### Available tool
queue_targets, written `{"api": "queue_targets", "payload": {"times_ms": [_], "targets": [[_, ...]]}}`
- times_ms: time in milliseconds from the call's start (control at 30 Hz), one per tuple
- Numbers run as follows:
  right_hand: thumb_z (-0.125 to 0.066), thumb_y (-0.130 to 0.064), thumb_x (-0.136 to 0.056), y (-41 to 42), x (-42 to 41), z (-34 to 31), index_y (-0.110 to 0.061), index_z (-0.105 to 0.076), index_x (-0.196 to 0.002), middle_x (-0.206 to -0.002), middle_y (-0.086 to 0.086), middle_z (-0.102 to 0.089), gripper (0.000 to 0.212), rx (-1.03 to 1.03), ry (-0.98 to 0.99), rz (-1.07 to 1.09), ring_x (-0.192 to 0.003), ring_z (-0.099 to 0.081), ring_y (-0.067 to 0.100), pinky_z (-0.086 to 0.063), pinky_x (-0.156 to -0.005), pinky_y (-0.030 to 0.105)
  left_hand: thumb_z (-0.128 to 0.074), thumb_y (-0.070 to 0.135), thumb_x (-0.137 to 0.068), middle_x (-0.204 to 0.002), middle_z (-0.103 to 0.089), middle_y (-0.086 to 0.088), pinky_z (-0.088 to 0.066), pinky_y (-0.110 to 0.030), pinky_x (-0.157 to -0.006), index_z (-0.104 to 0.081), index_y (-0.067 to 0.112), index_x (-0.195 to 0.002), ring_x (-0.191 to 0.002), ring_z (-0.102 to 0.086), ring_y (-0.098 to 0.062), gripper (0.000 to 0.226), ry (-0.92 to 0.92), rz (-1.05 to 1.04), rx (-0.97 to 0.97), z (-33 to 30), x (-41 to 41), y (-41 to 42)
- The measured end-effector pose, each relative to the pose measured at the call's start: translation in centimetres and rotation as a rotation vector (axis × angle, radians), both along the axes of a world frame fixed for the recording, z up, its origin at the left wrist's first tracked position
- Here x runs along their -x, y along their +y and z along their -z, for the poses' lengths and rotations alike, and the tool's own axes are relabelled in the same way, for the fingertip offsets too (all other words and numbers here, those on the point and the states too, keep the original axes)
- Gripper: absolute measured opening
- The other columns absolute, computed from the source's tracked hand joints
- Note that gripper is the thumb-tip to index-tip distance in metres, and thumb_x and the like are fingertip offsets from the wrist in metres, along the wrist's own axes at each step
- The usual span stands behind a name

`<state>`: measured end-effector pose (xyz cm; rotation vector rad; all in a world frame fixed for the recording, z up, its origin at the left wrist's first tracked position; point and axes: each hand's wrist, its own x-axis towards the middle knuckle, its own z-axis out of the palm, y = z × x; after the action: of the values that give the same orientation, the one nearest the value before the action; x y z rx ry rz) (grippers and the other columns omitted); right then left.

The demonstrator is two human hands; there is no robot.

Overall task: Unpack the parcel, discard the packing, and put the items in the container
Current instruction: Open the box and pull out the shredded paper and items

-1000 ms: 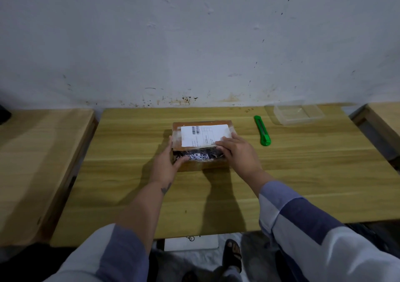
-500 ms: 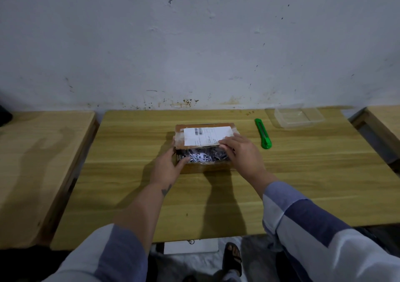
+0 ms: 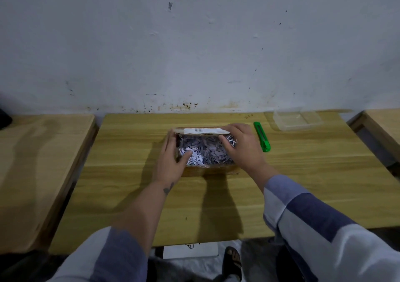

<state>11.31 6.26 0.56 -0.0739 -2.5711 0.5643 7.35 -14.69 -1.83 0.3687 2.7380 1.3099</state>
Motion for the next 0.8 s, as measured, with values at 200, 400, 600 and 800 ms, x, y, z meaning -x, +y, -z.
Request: {"api": "queue_targets", "payload": {"times_ms": [200, 400, 600, 800], "targets": [[-0.06, -0.007, -0.087, 0.8, 1.8, -0.7, -0.011, -0.057, -0.12, -0.123, 0.016, -0.05, 0.034, 0.112, 0.117, 0.016, -0.109, -0.05, 0.024, -0.042, -0.089, 0.024, -0.051, 0.045, -0.093, -0.156, -0.027, 0.004, -0.04, -0.039, -0.099, 0.002, 0.034, -0.151, -0.134, -0.04, -0.024, 0.079, 0.056, -0.053, -0.04, -1.8, 2.4, 1.6], [-0.05, 0.009, -0.084, 2.4, 5.0, -1.8, -0.005, -0.057, -0.108, -0.115, 0.015, -0.051, 0.029, 0.236, 0.183, 0.065, -0.086, -0.048, 0.014, -0.041, -0.068, 0.022, -0.05, 0.027, -0.097, -0.154, -0.029, -0.001, -0.036, -0.017, -0.081, 0.0, 0.028, -0.152, -0.113, -0.043, -0.005, 0.075, 0.138, -0.101, 0.032, -3.0, 6.3, 3.3], [-0.061, 0.002, -0.083, 3.9, 9.1, -0.7, -0.021, -0.054, -0.129, -0.134, 0.012, -0.046, 0.052, 0.287, 0.027, 0.049, -0.097, -0.051, 0.015, -0.049, -0.087, 0.029, -0.058, 0.016, -0.092, -0.15, -0.035, -0.002, -0.034, -0.008, -0.053, 0.004, 0.042, -0.148, -0.093, -0.048, 0.0, 0.087, 0.157, -0.114, 0.059, -2.5, 10.0, 4.6], [-0.066, -0.006, -0.084, 5.4, 12.5, 1.3, -0.023, -0.047, -0.137, -0.141, 0.009, -0.043, 0.059, 0.323, -0.191, 0.044, -0.1, -0.06, 0.026, -0.05, -0.096, 0.037, -0.057, 0.005, -0.091, -0.152, -0.027, 0.004, -0.031, 0.008, -0.081, -0.029, 0.032, -0.147, -0.119, -0.036, 0.001, 0.068, 0.093, -0.1, 0.054, -0.8, 12.3, 5.6]]}}
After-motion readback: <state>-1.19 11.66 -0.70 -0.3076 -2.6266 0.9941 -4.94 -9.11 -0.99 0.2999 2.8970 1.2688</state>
